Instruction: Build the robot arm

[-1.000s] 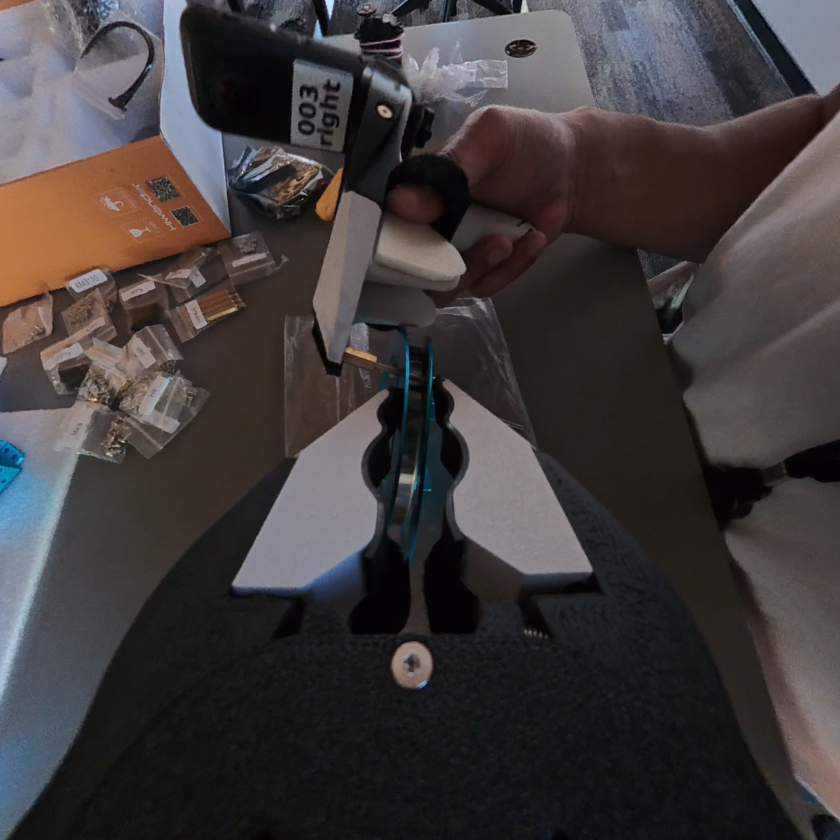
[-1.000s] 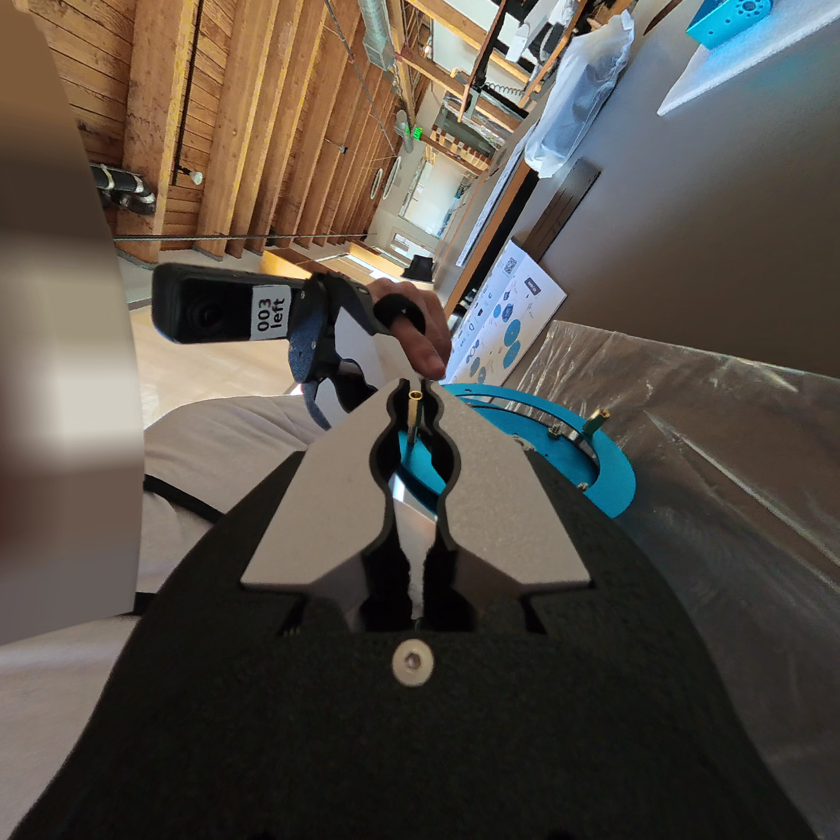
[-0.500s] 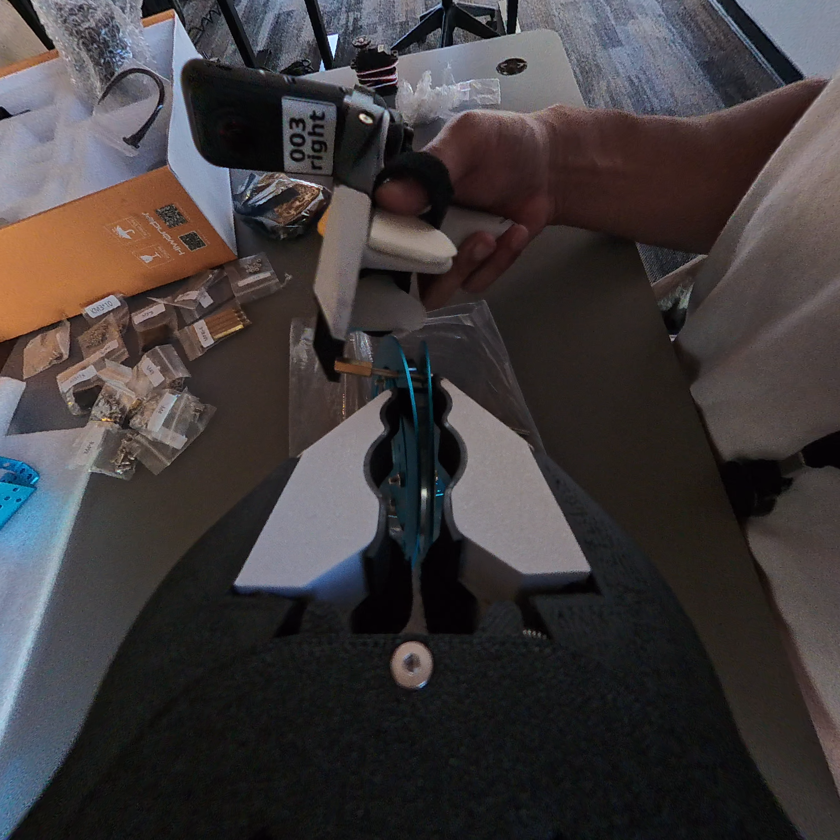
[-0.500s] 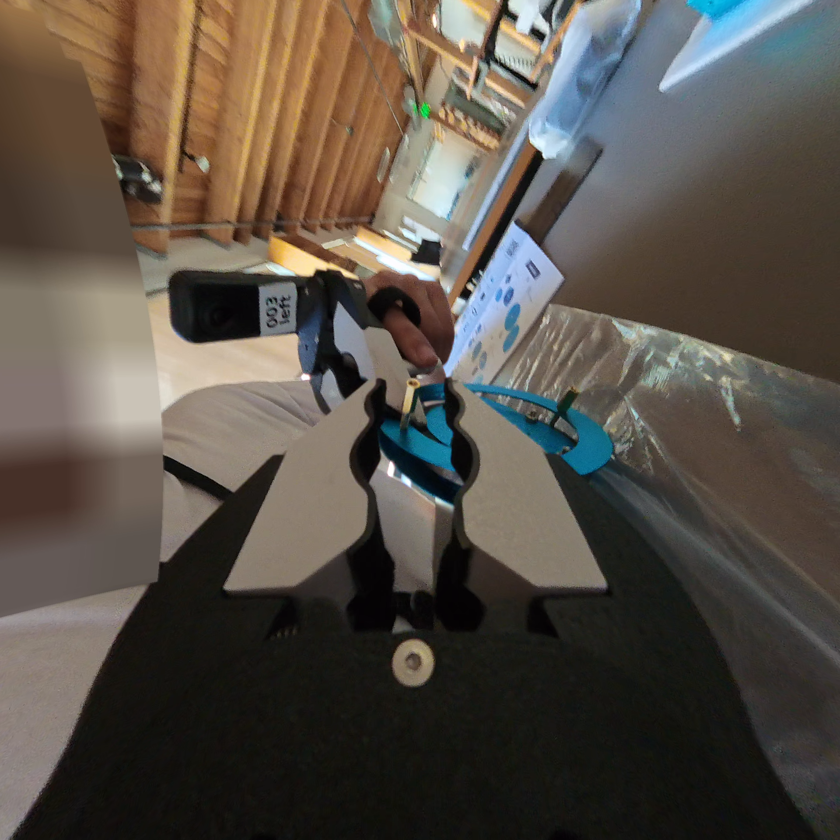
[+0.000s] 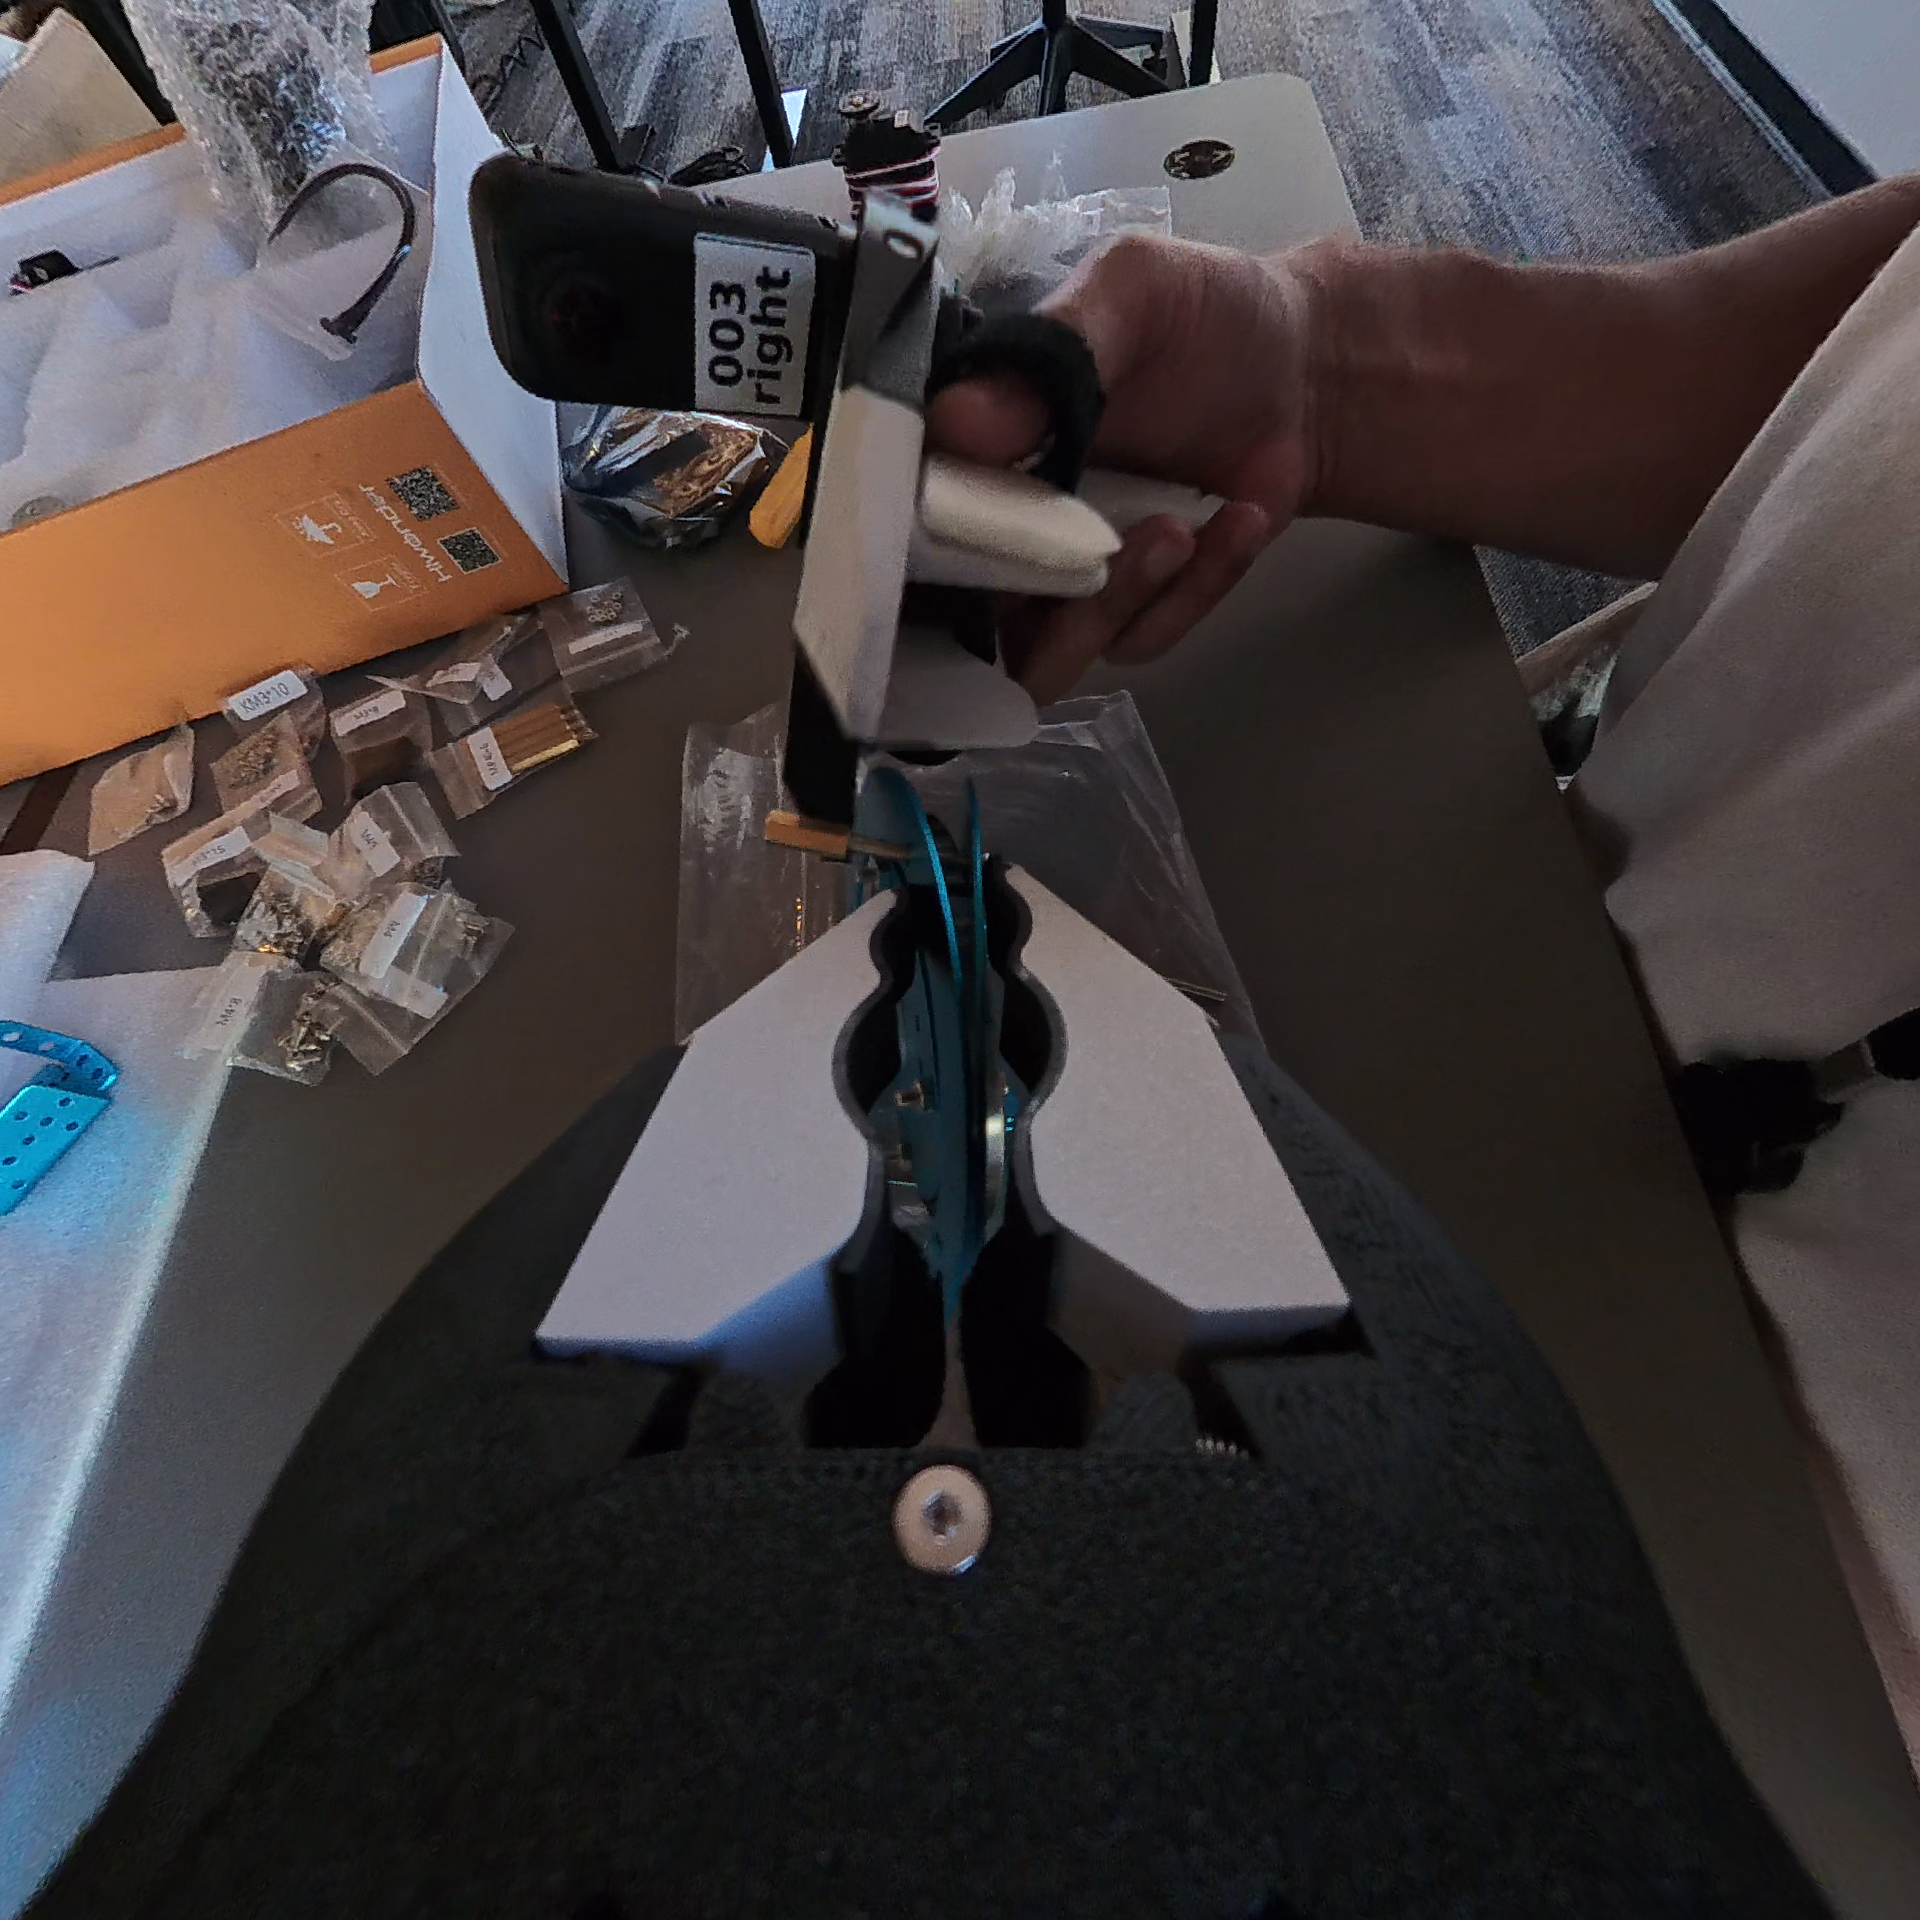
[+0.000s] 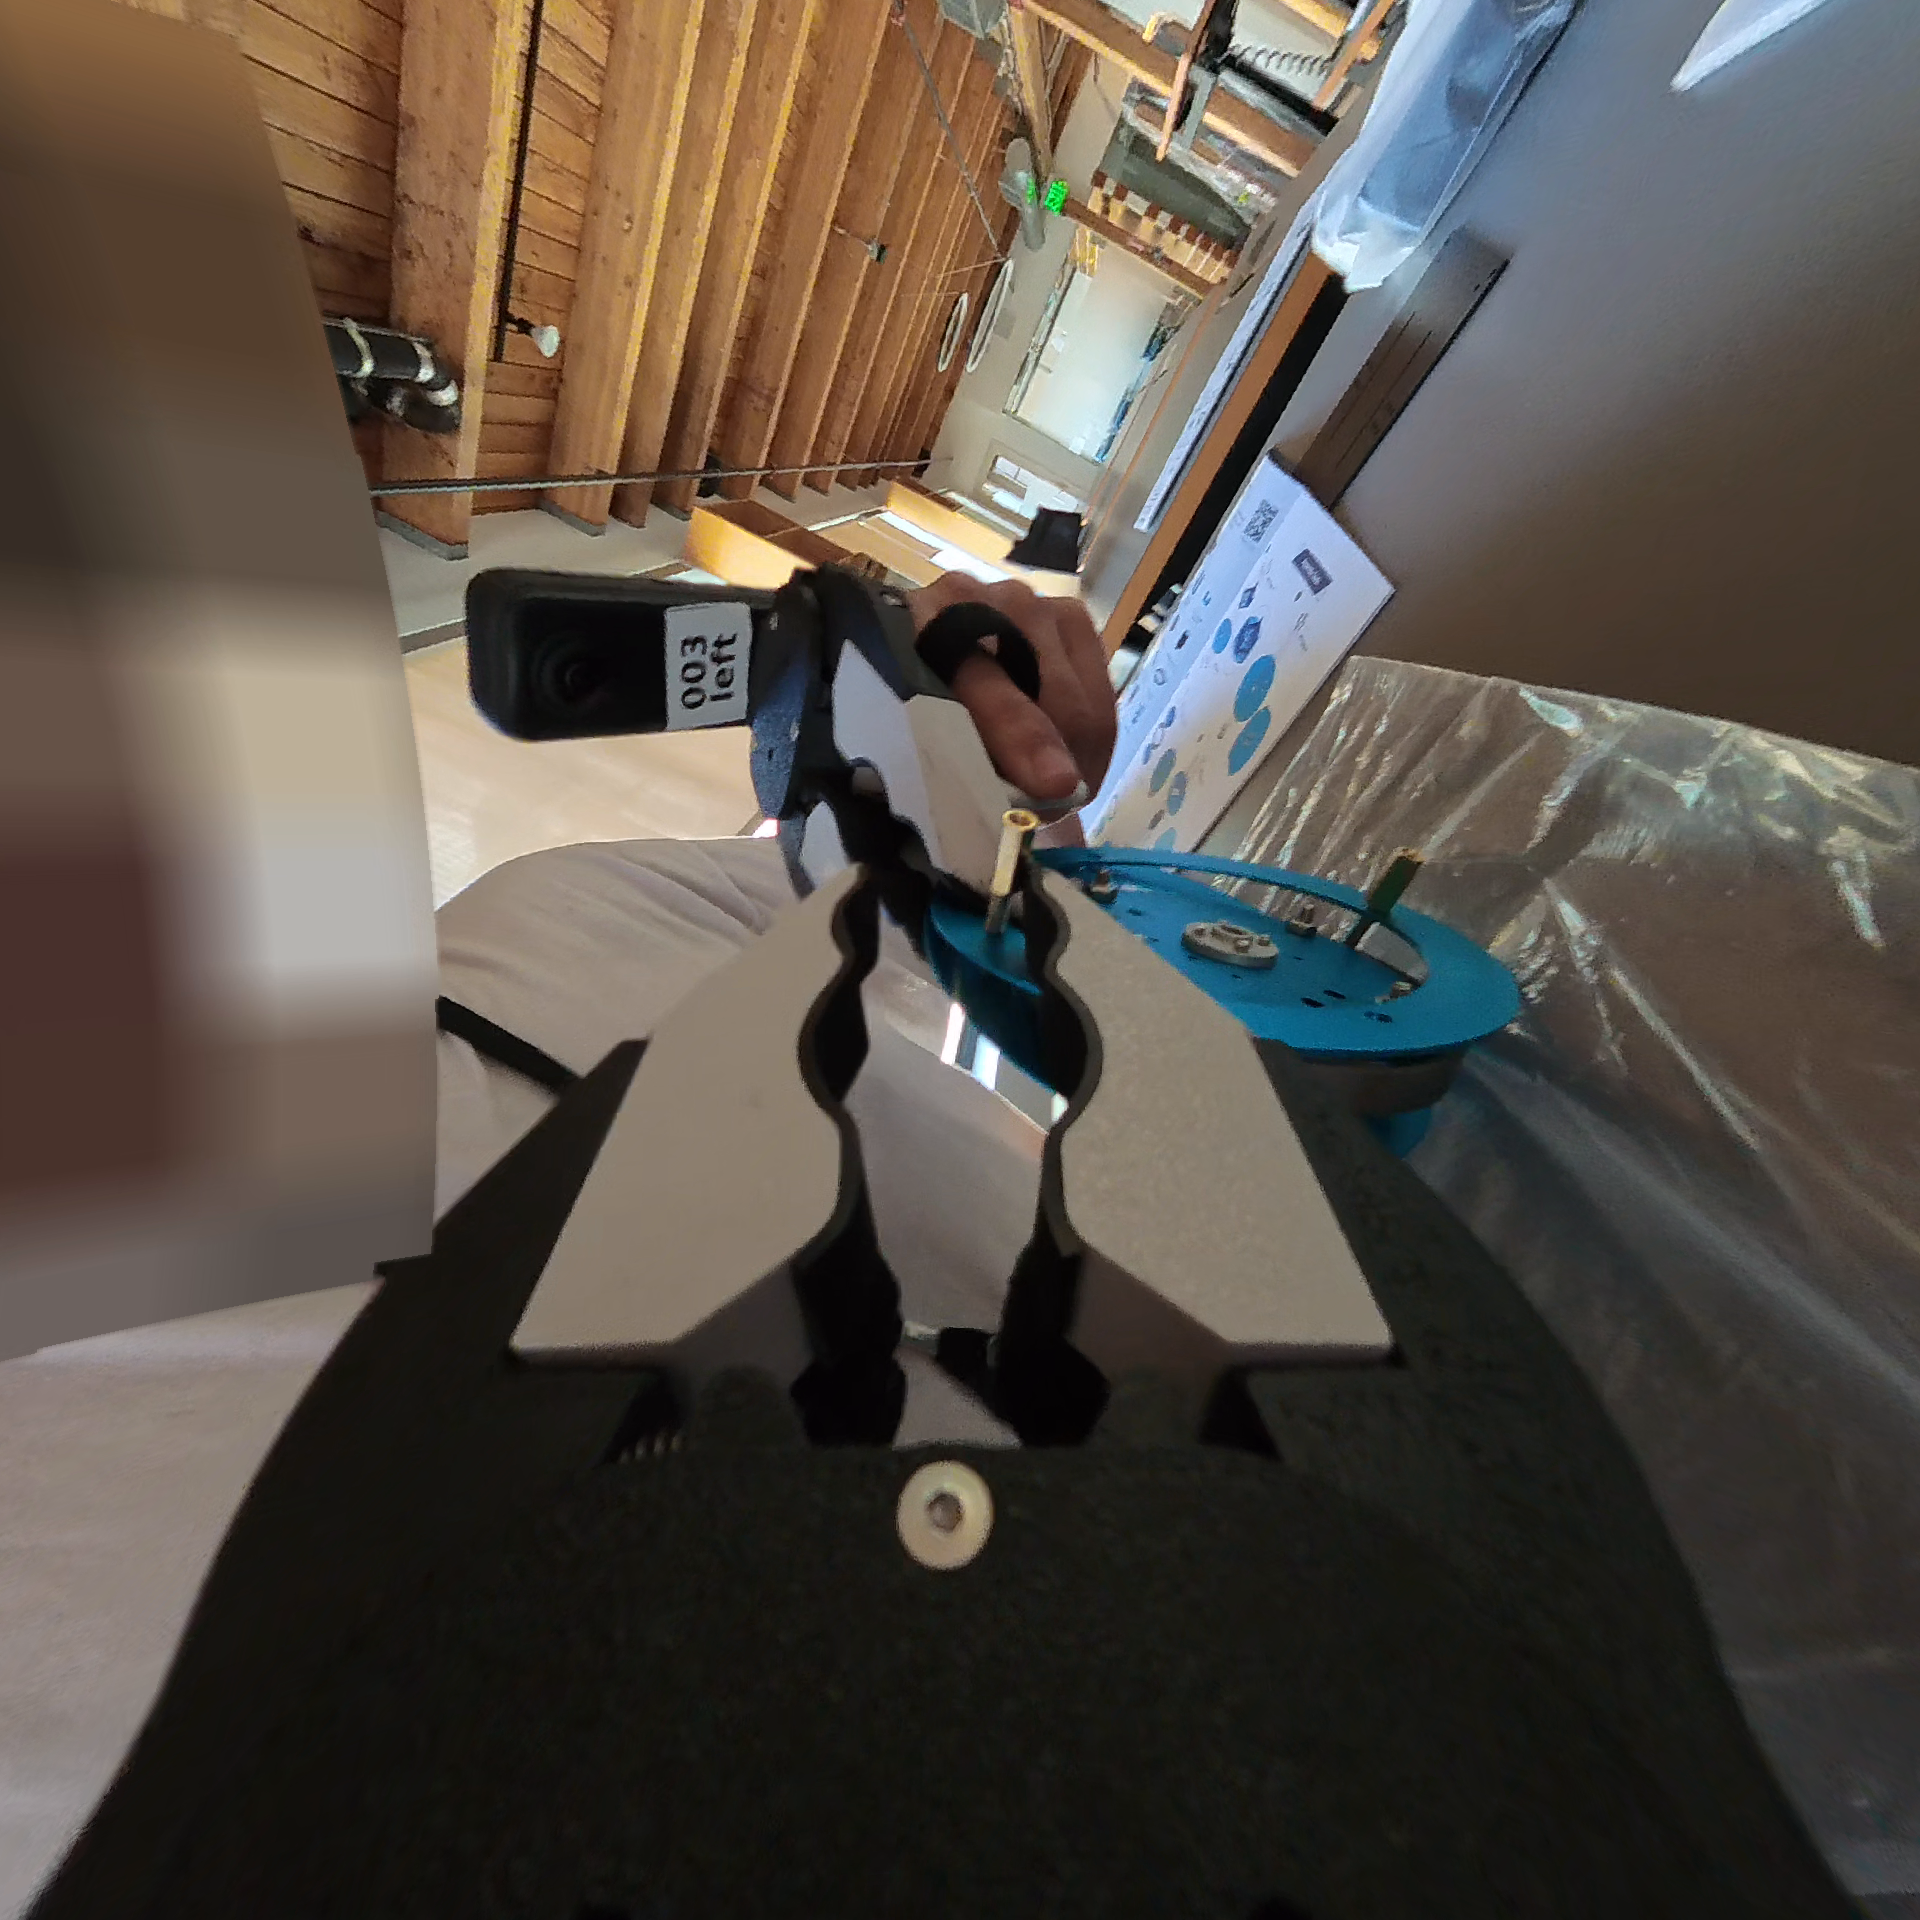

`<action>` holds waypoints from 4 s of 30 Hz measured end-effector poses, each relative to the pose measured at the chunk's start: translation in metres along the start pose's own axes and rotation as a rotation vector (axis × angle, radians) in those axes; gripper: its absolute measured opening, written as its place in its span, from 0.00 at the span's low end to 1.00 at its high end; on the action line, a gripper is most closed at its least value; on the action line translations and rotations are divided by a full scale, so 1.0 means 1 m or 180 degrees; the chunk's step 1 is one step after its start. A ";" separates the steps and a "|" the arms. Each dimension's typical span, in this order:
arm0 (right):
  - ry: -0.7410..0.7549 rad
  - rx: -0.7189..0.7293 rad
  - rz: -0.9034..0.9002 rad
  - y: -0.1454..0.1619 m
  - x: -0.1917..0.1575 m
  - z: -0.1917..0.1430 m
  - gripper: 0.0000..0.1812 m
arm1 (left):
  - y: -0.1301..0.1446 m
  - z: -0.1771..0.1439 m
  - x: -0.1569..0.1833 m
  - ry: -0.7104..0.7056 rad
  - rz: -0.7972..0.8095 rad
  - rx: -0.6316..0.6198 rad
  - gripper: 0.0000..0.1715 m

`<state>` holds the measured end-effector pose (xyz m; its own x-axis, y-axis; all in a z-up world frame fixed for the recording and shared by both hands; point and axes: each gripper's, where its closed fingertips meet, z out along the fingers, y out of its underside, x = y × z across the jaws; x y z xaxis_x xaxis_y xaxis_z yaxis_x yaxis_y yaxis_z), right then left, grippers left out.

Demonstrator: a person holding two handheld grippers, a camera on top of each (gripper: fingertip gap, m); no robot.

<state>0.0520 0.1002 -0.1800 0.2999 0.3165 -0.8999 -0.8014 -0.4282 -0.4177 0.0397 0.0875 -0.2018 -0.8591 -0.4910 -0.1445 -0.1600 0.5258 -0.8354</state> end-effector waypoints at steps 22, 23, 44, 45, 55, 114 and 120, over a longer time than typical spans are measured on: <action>0.0963 0.0076 -0.0316 0.008 -0.005 -0.004 0.21 | -0.001 0.012 0.013 -0.0607 0.0158 -0.0231 0.07; 0.1002 0.0019 -0.0381 0.012 -0.004 -0.003 0.19 | -0.001 0.012 0.015 -0.0639 0.0153 -0.0224 0.07; 0.1720 -0.0548 -0.2800 0.052 0.004 -0.035 0.23 | 0.003 -0.010 0.034 -0.0955 0.0032 0.0284 0.07; 0.1688 -0.0629 -0.3155 0.050 0.004 -0.030 0.24 | 0.004 -0.015 0.029 -0.0910 -0.0075 0.0363 0.07; 0.0801 -0.1093 -0.3769 0.006 0.044 0.029 0.27 | 0.024 -0.052 -0.001 -0.0033 -0.1006 0.0938 0.07; 0.0513 -0.1424 -0.3096 0.013 0.049 0.033 0.16 | 0.067 -0.074 -0.014 -0.0251 -0.0835 0.0378 0.08; 0.0684 -0.1484 -0.3177 0.011 0.052 0.031 0.12 | 0.073 -0.080 -0.015 -0.0324 -0.0805 0.0398 0.08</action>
<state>0.0432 0.1381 -0.2274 0.8186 0.5617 -0.1200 0.1063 -0.3535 -0.9294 0.0015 0.1887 -0.2186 -0.7454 -0.6660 0.0293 -0.2962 0.2914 -0.9096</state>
